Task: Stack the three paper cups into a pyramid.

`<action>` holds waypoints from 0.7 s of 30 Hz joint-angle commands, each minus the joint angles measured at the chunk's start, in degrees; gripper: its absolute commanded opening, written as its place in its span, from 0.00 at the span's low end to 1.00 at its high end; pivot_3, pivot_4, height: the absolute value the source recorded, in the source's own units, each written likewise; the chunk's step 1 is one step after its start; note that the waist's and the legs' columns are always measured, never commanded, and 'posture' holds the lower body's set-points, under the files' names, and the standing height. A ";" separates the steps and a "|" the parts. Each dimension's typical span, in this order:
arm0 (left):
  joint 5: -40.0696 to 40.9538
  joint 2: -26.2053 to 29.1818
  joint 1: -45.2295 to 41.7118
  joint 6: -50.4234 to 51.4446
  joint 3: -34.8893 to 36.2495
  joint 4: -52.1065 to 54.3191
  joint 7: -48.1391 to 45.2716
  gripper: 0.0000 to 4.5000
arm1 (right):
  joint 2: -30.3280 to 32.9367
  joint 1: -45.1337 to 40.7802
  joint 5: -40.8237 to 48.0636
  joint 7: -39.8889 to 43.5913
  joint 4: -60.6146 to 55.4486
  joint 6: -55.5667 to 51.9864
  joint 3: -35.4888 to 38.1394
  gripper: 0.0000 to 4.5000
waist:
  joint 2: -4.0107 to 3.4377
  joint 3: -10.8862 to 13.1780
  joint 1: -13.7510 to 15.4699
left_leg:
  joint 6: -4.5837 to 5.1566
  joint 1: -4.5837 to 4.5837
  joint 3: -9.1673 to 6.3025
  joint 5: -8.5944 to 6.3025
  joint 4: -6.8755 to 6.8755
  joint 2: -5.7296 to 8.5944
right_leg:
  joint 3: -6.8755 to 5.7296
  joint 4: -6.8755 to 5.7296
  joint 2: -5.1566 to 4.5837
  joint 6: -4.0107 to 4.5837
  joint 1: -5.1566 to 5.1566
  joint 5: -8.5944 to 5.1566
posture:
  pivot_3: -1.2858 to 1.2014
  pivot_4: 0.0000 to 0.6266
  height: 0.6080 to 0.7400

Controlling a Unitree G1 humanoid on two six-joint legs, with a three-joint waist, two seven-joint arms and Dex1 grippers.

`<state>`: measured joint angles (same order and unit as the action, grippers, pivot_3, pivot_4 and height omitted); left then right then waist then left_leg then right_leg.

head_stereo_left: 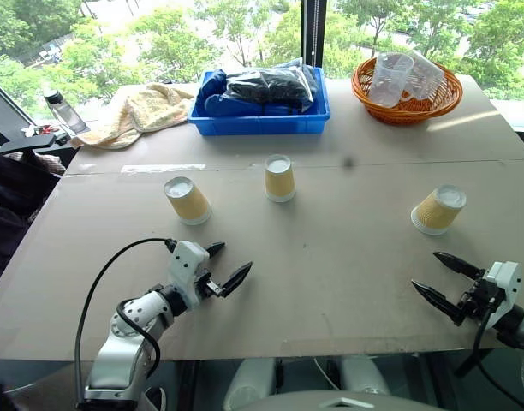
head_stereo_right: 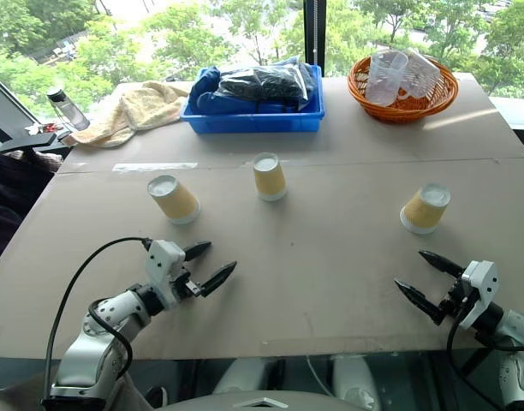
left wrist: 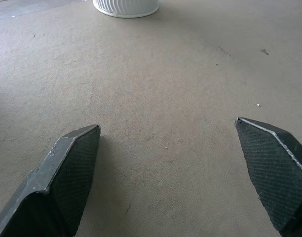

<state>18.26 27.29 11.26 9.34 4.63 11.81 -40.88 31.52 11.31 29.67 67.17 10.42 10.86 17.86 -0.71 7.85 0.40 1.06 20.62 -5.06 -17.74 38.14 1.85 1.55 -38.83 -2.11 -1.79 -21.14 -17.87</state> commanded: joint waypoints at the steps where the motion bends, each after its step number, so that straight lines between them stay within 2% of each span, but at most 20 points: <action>1: -0.66 -0.07 3.18 -1.34 -0.18 -0.11 -0.26 0.99 | 0.18 -0.14 -0.72 0.82 0.46 0.08 -1.12 1.00 | 0.00 0.00 -0.02 | 0.00 0.00 0.00 0.00 0.00 0.00 | 0.00 0.00 0.00 0.00 0.00 0.00 | 0.52 0.24 1.00; 8: 2.35 -0.82 4.65 -6.43 3.17 -0.35 -1.80 0.99 | 0.25 -0.96 -1.44 0.72 -0.34 -0.54 -2.35 1.00 | 0.33 0.15 -0.72 | 0.00 0.01 0.00 0.00 -0.06 -0.02 | 0.00 0.03 0.00 0.01 -0.02 0.00 | 0.52 0.24 1.00; 21: 5.33 0.83 3.66 -5.77 3.88 -1.88 -6.14 0.99 | -0.29 -2.06 -0.31 -2.55 -3.39 -3.33 -1.82 1.00 | 0.48 0.24 -1.09 | 0.00 0.04 0.01 0.00 -0.06 -0.02 | 0.01 0.02 0.00 0.01 -0.06 0.00 | 0.52 0.24 1.00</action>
<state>22.39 27.41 14.99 3.42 7.84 10.34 -45.63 31.51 9.68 28.39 65.57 8.85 8.47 15.74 -0.23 8.09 -0.69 1.06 20.67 -5.06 -17.74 38.08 1.83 1.56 -38.82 -2.11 -1.79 -21.21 -17.87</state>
